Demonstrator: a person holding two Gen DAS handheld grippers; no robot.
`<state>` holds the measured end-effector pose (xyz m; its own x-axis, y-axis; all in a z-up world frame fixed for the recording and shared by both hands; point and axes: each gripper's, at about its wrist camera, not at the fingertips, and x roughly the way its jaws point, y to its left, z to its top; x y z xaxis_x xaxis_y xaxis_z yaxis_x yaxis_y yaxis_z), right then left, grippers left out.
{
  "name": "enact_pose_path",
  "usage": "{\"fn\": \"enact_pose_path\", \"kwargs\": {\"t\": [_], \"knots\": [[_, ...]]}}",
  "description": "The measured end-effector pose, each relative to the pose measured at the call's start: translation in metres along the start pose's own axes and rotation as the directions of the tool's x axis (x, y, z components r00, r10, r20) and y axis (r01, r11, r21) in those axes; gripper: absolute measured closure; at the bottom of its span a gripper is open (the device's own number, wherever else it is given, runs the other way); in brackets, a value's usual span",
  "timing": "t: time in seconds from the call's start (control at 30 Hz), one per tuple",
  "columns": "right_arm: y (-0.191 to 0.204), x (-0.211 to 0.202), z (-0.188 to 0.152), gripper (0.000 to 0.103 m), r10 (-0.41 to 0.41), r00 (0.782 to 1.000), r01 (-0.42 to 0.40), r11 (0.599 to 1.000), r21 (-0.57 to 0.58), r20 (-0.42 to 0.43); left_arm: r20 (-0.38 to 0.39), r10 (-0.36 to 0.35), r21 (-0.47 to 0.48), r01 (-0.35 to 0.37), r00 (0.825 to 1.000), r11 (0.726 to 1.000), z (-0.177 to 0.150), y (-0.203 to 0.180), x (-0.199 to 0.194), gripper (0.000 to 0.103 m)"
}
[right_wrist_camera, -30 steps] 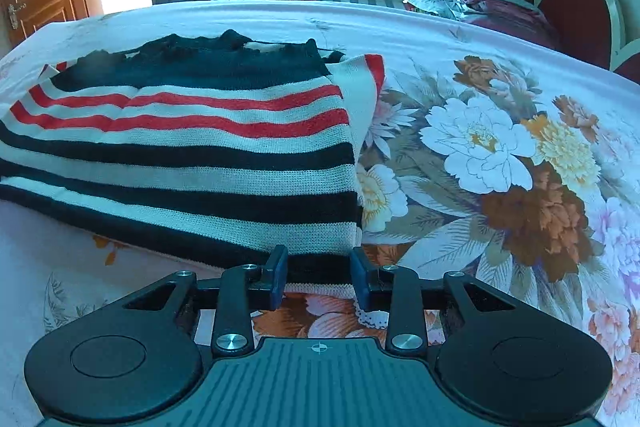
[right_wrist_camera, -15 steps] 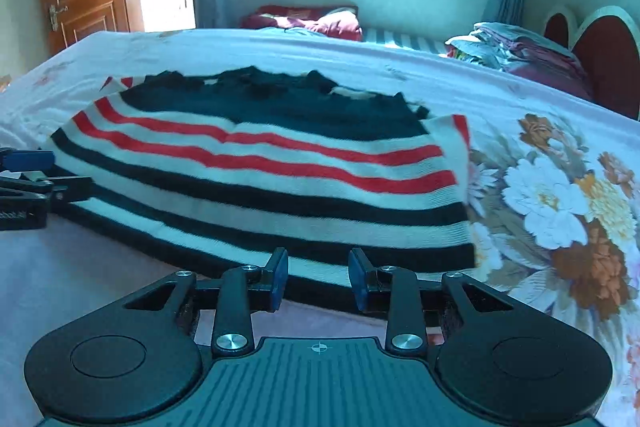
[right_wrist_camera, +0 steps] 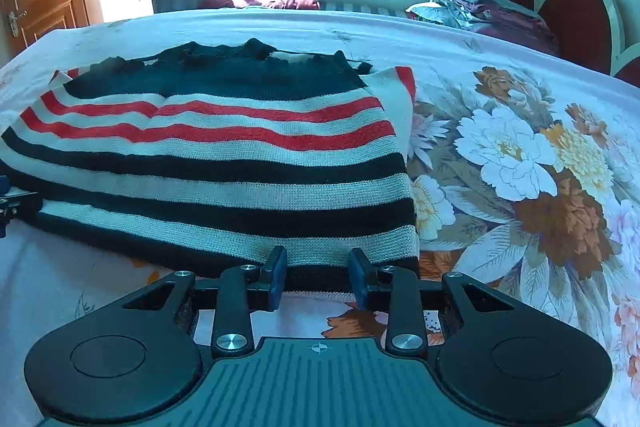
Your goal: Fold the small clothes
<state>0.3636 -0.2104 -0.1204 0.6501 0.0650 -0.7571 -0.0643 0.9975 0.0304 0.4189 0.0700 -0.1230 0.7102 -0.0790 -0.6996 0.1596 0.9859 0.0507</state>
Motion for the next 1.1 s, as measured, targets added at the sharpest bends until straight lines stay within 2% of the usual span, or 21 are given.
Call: {"fn": "enact_pose_path", "kwargs": {"t": [0.4,0.53,0.6,0.93,1.0,1.07,1.1], "knots": [[-0.003,0.000,0.001,0.071,0.018,1.000,-0.018,1.000,-0.002,-0.004,-0.001,0.010,-0.001,-0.010,1.000,1.000,-0.001,-0.003,0.000,0.027],[-0.009,-0.012,0.000,0.071,-0.007,0.998,0.004,0.999,0.035,0.061,-0.001,0.010,-0.002,-0.010,1.000,1.000,-0.001,-0.003,0.000,0.027],[-0.014,-0.002,-0.002,0.071,-0.011,1.000,0.011,0.999,0.039,-0.006,0.001,0.013,-0.004,-0.013,1.000,1.000,-0.001,-0.003,0.001,0.027],[-0.014,-0.001,-0.005,0.071,-0.005,1.000,0.005,1.000,0.015,-0.001,-0.007,0.024,-0.017,-0.024,1.000,1.000,-0.001,-0.003,-0.001,0.027],[-0.014,-0.005,-0.004,0.070,0.003,1.000,-0.003,1.000,0.016,0.000,-0.012,0.035,-0.031,-0.036,0.999,0.999,0.002,-0.003,-0.007,0.023],[-0.017,-0.019,-0.004,0.070,0.019,0.999,-0.020,0.999,0.034,0.030,0.017,0.066,-0.038,-0.065,0.998,0.997,0.001,-0.004,-0.022,0.004],[-0.019,-0.026,-0.005,0.070,0.027,0.998,-0.029,0.999,0.043,0.048,0.041,0.078,-0.047,-0.076,0.996,0.996,-0.002,-0.004,-0.031,0.004]]}}
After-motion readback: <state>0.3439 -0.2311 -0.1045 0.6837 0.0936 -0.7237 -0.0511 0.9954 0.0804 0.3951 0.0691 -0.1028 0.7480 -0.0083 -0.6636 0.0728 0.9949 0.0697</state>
